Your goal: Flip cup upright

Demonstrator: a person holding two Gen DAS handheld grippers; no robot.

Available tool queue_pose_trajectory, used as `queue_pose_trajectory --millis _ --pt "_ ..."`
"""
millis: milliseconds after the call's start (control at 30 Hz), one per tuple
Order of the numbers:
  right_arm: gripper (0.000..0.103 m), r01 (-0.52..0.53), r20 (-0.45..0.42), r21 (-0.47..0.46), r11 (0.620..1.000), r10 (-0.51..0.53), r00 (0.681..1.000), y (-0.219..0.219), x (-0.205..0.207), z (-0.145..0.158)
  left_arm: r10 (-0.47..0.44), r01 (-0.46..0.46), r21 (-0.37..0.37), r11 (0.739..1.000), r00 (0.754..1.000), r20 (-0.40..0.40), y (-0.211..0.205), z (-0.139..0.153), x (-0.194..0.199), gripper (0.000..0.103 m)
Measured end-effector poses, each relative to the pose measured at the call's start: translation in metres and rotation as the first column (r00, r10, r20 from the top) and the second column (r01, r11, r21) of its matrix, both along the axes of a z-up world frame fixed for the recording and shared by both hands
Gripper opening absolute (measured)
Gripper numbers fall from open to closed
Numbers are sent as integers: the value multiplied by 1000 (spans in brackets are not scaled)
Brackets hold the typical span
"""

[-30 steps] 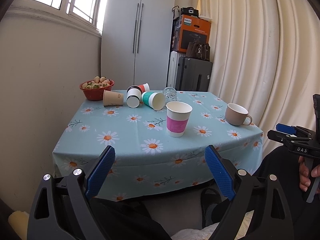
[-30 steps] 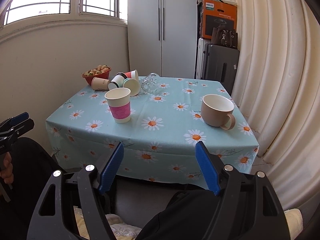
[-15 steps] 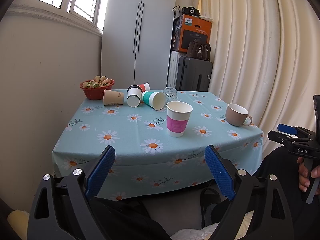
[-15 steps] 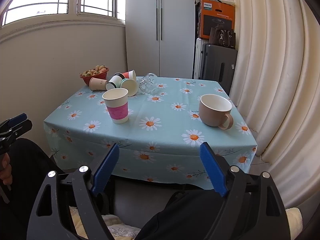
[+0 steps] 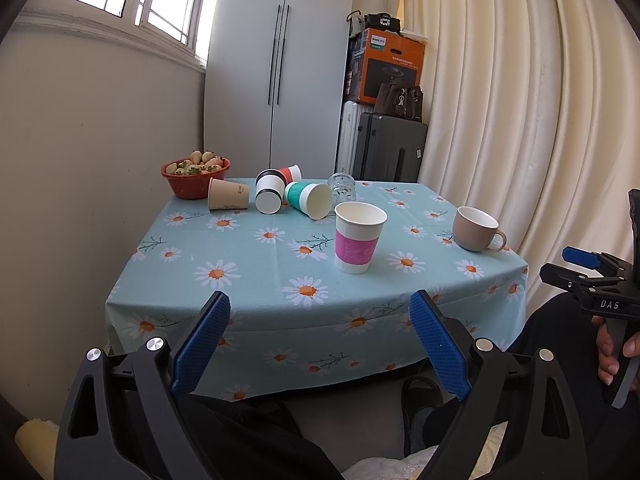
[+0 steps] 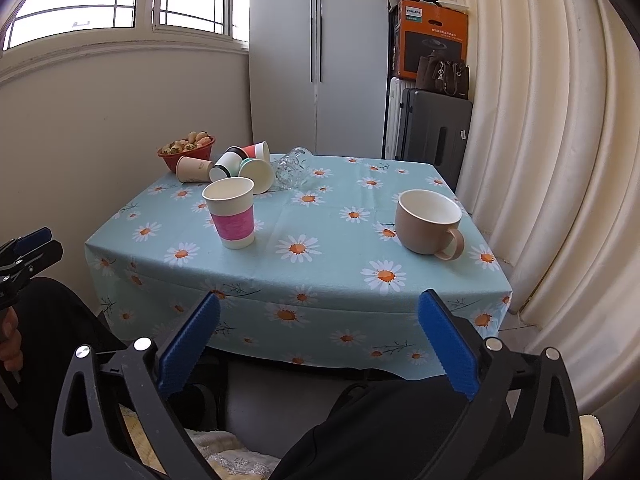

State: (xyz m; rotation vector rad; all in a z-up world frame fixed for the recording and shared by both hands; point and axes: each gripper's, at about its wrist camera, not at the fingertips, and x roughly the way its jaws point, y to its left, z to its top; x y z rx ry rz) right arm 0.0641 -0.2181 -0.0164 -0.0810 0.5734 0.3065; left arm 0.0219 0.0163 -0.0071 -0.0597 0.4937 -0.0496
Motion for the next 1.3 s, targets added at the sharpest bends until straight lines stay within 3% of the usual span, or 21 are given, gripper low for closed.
queue_pose_trajectory --millis 1300 --pt "98 1 -5 -3 1000 -1 1000 0 1 -2 3 -3 -3 1000 1000 -8 0 -2 1 89"
